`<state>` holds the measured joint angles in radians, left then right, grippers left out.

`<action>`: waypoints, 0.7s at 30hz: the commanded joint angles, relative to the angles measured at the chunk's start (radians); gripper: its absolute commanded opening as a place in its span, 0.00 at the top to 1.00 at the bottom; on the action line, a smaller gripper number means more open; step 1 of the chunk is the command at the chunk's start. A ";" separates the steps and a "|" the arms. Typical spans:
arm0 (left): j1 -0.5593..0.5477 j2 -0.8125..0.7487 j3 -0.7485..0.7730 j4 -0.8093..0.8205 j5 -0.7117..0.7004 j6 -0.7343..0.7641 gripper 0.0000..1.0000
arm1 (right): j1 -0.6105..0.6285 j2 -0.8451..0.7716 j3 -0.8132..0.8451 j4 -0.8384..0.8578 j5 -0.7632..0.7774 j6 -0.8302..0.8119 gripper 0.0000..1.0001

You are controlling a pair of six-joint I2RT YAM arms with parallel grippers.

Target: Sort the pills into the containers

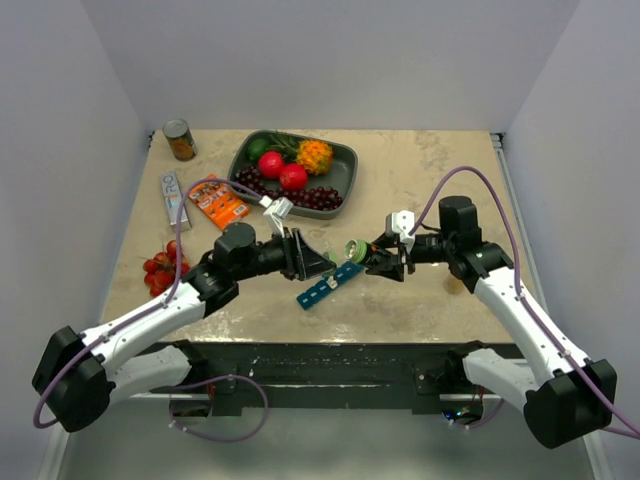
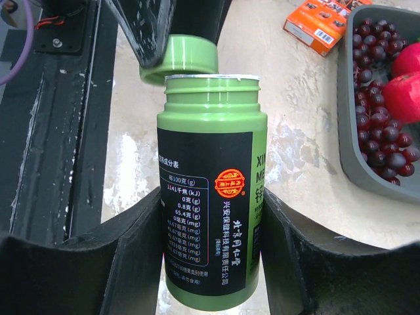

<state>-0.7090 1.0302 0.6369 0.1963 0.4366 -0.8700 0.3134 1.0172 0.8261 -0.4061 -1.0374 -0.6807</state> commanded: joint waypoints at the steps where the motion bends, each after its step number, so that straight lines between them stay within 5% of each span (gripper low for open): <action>1: -0.015 0.063 0.052 0.175 0.027 -0.049 0.94 | -0.005 0.000 0.007 0.009 0.000 -0.019 1.00; 21: -0.015 0.131 0.081 0.270 0.047 -0.101 0.95 | -0.007 0.007 0.005 0.009 0.027 -0.019 1.00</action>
<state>-0.7208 1.1496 0.6662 0.3992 0.4694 -0.9562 0.3122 1.0275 0.8261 -0.4068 -1.0077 -0.6891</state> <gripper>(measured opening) 0.566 0.548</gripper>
